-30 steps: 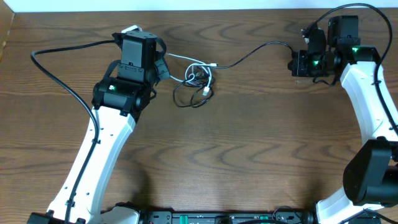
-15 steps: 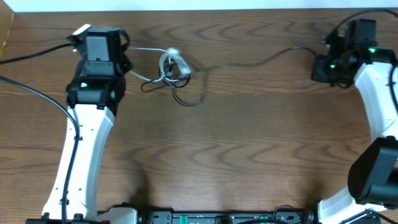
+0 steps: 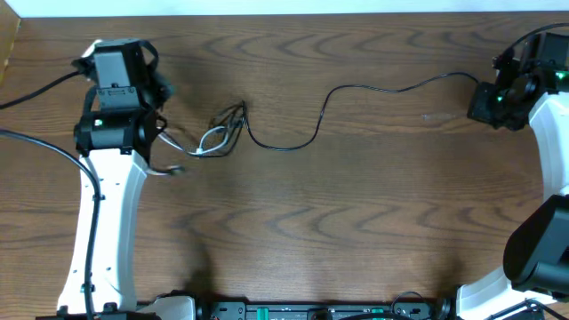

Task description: Untangle cables

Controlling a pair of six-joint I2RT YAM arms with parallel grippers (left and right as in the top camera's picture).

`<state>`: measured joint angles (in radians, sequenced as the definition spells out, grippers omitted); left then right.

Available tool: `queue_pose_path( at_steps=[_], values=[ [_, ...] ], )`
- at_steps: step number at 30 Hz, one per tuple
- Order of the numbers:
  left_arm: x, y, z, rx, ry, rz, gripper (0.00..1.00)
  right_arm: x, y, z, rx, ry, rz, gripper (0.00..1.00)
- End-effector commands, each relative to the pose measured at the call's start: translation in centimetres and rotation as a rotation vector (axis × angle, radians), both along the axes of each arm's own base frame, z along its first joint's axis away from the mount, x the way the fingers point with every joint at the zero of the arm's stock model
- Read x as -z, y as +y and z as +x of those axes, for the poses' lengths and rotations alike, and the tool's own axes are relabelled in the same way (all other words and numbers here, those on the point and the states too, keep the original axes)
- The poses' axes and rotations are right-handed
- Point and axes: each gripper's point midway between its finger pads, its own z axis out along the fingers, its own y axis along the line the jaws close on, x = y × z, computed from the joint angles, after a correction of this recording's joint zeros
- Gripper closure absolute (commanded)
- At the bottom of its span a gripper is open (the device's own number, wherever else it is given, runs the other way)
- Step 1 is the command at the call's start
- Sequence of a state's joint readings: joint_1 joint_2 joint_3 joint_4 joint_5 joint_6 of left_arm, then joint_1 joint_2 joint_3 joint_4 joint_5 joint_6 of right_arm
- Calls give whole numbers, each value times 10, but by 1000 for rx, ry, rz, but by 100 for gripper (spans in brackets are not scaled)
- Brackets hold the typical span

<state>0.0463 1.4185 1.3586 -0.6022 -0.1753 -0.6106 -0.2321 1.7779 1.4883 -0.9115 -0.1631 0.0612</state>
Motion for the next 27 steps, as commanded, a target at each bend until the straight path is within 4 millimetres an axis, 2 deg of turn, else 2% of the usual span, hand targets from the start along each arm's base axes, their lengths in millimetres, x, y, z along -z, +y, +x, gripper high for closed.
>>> queue_pose_path(
  at_steps=[1,3,4,8,11,14,17,21,23,24,25,27],
  values=[
    [-16,-54,9,175,-53,-117,92,-8,19,-1,-32,-13,6,99],
    [-17,-78,10,252,-56,-155,92,-8,25,-1,-48,-8,7,99],
    [-22,-115,10,372,-74,-212,92,-7,34,-1,-69,-7,7,99],
    [-41,-186,5,586,-138,-332,92,-7,45,-1,-94,-2,8,99],
    [-62,-233,-2,732,-205,-402,92,-6,42,-2,-51,8,-1,99],
    [-74,-259,-9,796,-244,-424,92,-5,37,-3,-19,17,-20,99],
    [-79,-275,-15,841,-258,-433,92,-5,35,-3,-12,18,-25,99],
    [-81,-287,-21,872,-261,-443,92,-6,35,0,-13,7,-26,99],
    [-82,-291,-24,886,-262,-453,92,-6,34,0,-11,5,-30,89],
    [-84,-293,-25,892,-268,-454,92,-7,34,1,-11,0,-31,65],
    [-86,-293,-25,895,-274,-454,92,-7,34,3,-12,-9,-31,53],
    [-92,-294,-25,899,-296,-455,92,-11,35,10,-28,-43,-31,38]
  ],
)
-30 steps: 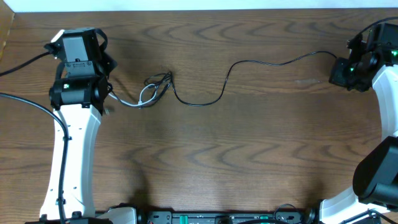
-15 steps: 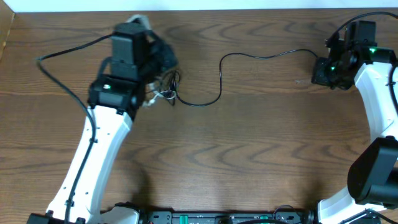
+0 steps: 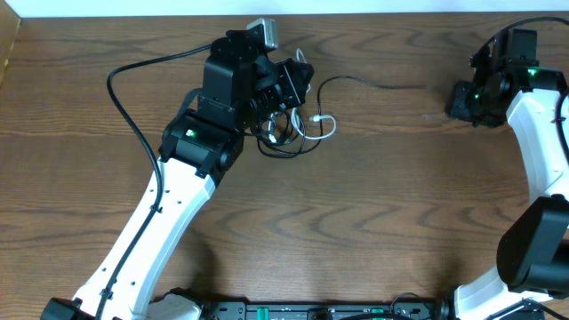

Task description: Untangle cables

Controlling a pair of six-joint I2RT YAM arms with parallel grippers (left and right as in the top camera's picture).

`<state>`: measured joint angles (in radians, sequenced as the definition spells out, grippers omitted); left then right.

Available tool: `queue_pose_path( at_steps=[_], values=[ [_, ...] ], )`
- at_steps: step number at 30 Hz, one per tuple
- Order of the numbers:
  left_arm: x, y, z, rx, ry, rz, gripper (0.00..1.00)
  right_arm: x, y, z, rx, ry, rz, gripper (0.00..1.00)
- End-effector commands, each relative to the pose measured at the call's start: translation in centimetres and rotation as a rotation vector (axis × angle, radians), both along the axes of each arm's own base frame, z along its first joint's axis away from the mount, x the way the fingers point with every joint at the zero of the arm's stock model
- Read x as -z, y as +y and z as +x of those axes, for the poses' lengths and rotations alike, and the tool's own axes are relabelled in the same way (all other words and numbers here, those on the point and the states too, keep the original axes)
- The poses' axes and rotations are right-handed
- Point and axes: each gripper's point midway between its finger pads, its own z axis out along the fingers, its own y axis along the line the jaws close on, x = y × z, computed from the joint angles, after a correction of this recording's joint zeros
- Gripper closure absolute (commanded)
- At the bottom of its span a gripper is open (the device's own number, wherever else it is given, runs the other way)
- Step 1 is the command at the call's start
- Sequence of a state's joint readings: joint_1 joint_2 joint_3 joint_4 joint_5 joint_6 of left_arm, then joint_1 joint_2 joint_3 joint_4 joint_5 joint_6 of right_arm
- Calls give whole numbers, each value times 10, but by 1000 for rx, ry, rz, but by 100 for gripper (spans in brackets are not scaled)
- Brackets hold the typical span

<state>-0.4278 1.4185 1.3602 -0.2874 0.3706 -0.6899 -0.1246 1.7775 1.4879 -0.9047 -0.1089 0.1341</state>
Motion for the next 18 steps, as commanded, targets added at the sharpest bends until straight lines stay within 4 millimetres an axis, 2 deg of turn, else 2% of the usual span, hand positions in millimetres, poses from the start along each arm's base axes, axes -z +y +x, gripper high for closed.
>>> queue_pose_path(
  at_steps=[1,4,7,10,14,16,17,18],
  values=[
    [-29,-3,-5,20,-57,-48,92,-12,2,7,-22,-59,-3,35],
    [-39,-4,-8,33,-81,-63,92,-20,15,17,-108,-121,42,28],
    [-46,-3,-10,33,-103,-72,92,-31,47,22,-223,-181,190,27],
    [-56,-4,-8,32,-140,-88,92,-38,78,15,-288,-178,323,25],
    [-76,1,0,16,-221,-122,92,-32,99,2,-319,-117,338,25],
    [-81,10,7,-29,-247,-121,92,-29,108,-2,-336,-91,315,27],
    [-75,29,20,-127,-254,-68,91,-26,117,-5,-354,-79,298,27],
    [-71,36,23,-155,-253,-38,88,-26,120,-6,-361,-77,299,27]
  ],
)
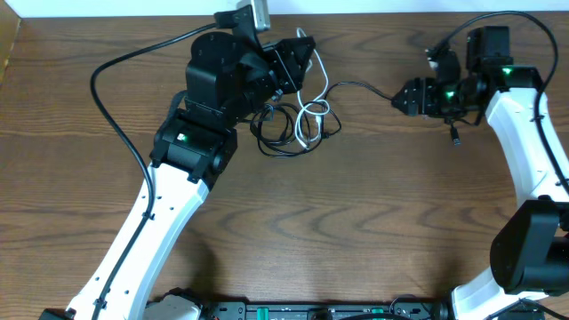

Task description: Untangle cables

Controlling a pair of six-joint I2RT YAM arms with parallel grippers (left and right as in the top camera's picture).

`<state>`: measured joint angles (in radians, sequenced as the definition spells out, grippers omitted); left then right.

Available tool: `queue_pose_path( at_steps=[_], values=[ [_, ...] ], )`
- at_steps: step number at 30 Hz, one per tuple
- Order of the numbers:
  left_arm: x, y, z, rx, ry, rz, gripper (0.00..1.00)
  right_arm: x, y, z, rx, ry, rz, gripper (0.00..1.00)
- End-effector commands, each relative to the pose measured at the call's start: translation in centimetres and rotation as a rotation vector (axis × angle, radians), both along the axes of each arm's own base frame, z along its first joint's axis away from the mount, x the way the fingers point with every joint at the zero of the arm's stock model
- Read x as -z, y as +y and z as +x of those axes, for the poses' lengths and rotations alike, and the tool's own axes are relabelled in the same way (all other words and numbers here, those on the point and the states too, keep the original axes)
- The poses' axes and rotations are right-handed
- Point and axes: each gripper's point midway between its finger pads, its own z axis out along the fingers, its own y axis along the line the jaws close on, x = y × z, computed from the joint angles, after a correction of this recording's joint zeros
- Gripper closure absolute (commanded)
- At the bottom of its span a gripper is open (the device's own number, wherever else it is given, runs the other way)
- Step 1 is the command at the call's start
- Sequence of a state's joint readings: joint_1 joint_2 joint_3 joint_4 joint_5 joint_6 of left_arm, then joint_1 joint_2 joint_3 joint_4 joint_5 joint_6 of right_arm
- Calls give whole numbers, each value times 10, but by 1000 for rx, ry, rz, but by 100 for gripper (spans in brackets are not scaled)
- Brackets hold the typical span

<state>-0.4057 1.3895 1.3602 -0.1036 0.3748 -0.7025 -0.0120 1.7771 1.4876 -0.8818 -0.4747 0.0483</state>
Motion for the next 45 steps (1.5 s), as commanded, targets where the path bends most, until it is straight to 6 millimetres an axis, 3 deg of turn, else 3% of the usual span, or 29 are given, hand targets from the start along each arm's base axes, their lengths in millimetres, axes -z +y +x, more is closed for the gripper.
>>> queue_pose_path(
  at_steps=[1,8,10,12,18,22,28,31,36,45],
  values=[
    [-10,39,15,-181,-48,83,83,-8,18,-7,-44,-14,-5,27],
    [23,68,18,-282,5,274,83,-7,35,-10,-82,-18,-21,27],
    [30,75,19,-317,29,303,68,-6,39,-12,-91,-13,-22,27],
    [36,78,18,-325,48,321,60,-5,40,-14,-95,-7,-28,27],
    [75,99,19,-366,179,408,55,-1,42,-21,-138,2,-66,27],
    [100,110,19,-367,258,462,55,0,55,-27,-259,-35,-99,27],
    [127,113,9,-255,274,650,49,1,98,-45,-499,-108,-140,23],
    [139,106,3,-181,275,678,49,1,113,-47,-520,-128,-172,23],
    [148,94,-4,-84,275,671,48,5,109,-36,-395,-121,-270,23],
    [153,90,-10,-47,294,669,48,15,100,-25,-266,-87,-307,25]
  ],
)
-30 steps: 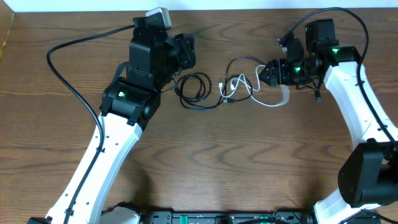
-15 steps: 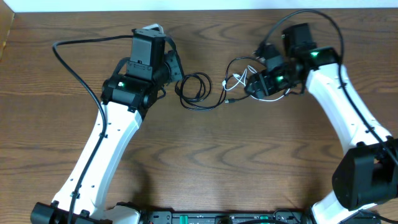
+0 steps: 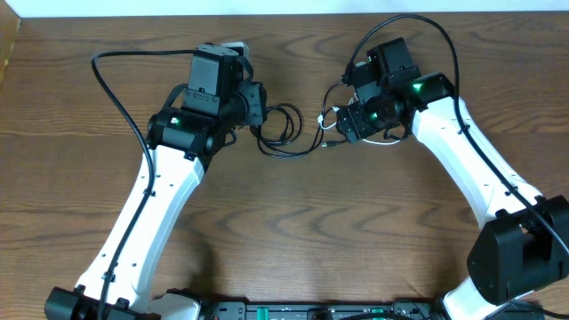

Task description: Untangle cables

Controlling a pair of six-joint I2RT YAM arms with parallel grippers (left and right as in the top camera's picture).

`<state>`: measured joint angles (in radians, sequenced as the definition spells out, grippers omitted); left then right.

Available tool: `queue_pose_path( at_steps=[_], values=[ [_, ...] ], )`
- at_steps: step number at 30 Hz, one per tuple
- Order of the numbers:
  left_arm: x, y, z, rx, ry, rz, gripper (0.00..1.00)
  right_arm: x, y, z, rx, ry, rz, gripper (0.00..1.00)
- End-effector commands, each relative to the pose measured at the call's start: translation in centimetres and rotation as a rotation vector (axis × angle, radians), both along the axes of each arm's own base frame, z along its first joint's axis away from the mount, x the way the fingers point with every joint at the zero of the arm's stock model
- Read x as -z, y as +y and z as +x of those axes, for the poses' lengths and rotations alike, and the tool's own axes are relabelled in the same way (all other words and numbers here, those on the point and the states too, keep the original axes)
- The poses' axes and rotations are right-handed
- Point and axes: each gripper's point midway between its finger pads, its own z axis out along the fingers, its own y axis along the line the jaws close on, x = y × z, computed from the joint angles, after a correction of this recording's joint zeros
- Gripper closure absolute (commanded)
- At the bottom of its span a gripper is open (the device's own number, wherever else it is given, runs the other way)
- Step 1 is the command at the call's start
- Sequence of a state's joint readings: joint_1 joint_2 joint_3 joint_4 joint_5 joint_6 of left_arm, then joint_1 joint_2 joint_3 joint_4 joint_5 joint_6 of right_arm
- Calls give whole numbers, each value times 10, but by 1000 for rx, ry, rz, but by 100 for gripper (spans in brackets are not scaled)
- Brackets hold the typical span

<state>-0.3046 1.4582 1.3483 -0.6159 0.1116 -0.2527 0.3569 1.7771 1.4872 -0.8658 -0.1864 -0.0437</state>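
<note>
A black cable (image 3: pixel 283 133) lies in loose loops on the table at centre, just right of my left gripper (image 3: pixel 260 105), which looks shut on its near strand. A white cable (image 3: pixel 327 118) curls beside my right gripper (image 3: pixel 343 123), and another white loop (image 3: pixel 384 139) shows under that wrist. The right gripper appears shut on the white cable. A gap of a few centimetres separates the black loops from the white curl. The fingertips of both grippers are largely hidden by the wrist bodies.
The wooden table (image 3: pixel 293 231) stretches toward the front edge. Each arm's own thick black supply cable arcs over the far side, one on the left (image 3: pixel 116 80) and one on the right (image 3: pixel 444 44). A white wall edge runs along the back.
My right gripper has moved left from the far right to the tangle and now sits at the white cable. The left gripper has drawn back left; the white cable is now apart from the black loops.
First the tangle lay by my left gripper at the far left, a black strand running to my right gripper far right. Then the left gripper held the bundle at centre. The right came closer, and now white and black lie separated between the grippers.
</note>
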Motion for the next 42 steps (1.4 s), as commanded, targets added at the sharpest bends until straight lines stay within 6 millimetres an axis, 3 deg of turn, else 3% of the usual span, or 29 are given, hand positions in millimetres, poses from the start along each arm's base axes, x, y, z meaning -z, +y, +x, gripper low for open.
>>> queue_pose_path(
  at_steps=[1,10,16,20,25,31,42],
  values=[
    [10,-8,-8,73,34,-2,48,5,-4,6,76,3,-13,25],
    [24,-10,-16,101,74,0,48,49,4,24,161,63,3,27],
    [42,-8,-23,101,117,10,48,66,7,33,182,71,8,28],
    [45,-8,-25,105,126,7,48,68,11,37,184,66,29,29],
    [43,-13,-25,122,122,-15,48,70,13,41,225,67,48,39],
    [42,-17,-26,139,125,-35,48,71,2,48,375,63,35,43],
    [41,-22,-28,157,129,-54,48,71,23,40,446,63,38,49]
  ],
)
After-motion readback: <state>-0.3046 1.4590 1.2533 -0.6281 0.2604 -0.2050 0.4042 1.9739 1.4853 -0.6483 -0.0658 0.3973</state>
